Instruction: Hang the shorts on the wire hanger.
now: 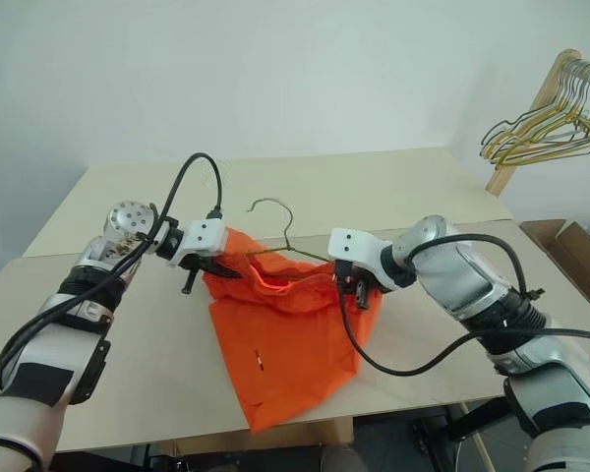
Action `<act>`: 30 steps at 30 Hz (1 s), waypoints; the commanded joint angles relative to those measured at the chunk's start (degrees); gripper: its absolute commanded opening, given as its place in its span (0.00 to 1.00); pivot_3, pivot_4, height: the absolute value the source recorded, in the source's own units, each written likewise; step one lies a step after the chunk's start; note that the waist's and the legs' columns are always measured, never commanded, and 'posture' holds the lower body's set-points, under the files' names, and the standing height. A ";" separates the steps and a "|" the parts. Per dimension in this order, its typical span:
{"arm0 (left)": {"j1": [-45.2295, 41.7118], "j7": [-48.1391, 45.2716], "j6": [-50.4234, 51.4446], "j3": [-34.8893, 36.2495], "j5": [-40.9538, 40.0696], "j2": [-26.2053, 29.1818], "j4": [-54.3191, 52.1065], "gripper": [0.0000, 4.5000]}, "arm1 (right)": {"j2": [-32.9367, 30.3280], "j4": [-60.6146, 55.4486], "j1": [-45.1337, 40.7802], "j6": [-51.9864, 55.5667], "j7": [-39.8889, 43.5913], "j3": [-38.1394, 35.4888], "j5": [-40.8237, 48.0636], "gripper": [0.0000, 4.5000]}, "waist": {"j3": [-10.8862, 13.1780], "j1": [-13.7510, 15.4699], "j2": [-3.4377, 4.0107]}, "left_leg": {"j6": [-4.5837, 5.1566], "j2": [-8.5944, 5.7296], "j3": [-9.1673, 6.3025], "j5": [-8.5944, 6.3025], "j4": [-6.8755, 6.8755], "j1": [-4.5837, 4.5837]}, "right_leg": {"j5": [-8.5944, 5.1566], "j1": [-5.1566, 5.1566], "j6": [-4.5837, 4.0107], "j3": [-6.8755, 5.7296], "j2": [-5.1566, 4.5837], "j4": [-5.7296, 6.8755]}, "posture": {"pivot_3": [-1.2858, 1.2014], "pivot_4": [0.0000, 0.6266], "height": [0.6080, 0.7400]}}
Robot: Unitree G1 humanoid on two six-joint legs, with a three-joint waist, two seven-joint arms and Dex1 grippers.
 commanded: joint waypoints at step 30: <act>7.28 24.71 40.88 20.63 -34.78 -10.64 -45.15 0.99 | 12.53 -26.83 39.29 43.08 -35.45 -72.26 17.20 0.00 | -0.16 -0.75 0.24 | 0.00 -0.07 -0.23 0.00 0.17 -0.07 | -0.02 0.13 0.03 -0.03 -0.02 0.12 | 0.42 0.00 1.00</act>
